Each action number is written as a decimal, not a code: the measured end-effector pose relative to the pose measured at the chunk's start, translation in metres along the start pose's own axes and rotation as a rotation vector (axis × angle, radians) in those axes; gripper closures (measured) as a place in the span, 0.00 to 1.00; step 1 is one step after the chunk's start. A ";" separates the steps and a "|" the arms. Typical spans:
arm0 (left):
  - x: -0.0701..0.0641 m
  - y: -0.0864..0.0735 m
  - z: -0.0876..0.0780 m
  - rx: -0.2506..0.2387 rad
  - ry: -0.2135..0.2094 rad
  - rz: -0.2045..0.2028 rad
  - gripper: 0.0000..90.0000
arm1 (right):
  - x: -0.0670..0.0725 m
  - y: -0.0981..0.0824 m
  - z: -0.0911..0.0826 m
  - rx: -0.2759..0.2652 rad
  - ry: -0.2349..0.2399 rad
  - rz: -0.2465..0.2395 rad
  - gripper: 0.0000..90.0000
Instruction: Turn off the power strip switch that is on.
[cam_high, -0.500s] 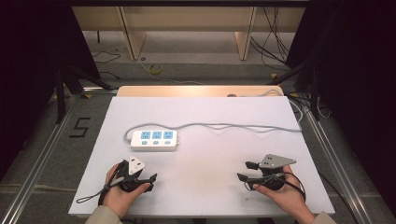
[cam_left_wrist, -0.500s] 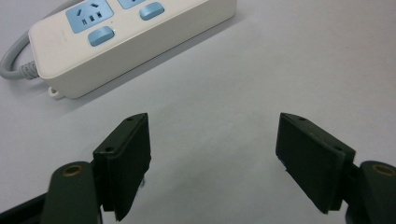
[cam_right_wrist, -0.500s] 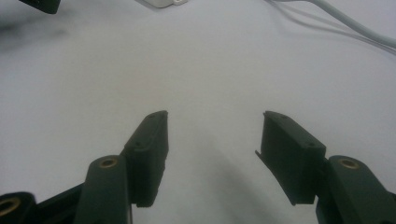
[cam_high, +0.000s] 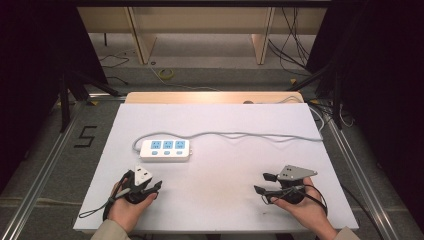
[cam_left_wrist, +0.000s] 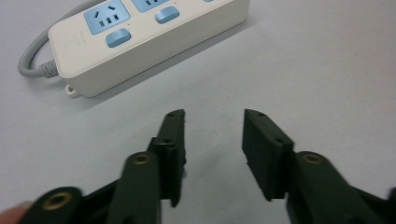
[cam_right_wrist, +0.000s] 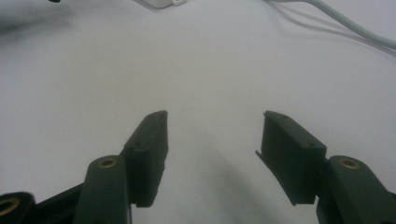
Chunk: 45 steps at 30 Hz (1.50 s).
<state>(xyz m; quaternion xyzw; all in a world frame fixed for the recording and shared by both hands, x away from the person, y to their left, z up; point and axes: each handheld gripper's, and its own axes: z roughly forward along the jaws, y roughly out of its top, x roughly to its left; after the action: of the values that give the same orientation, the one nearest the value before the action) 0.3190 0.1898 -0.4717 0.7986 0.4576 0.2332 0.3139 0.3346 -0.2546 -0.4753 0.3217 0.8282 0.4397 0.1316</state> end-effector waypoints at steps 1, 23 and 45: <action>0.000 0.000 0.000 0.000 0.000 0.000 0.76 | 0.000 0.000 0.000 0.000 0.000 0.000 0.47; 0.004 0.006 -0.005 0.065 0.026 -0.022 1.00 | 0.001 0.000 0.000 -0.001 0.002 -0.006 0.47; 0.009 0.017 -0.005 0.101 0.050 -0.027 1.00 | 0.000 0.001 0.000 0.002 0.004 -0.004 0.46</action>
<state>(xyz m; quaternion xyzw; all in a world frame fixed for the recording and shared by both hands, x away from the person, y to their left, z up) 0.3295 0.1928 -0.4551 0.8009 0.4874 0.2255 0.2650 0.3349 -0.2540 -0.4740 0.3194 0.8294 0.4393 0.1307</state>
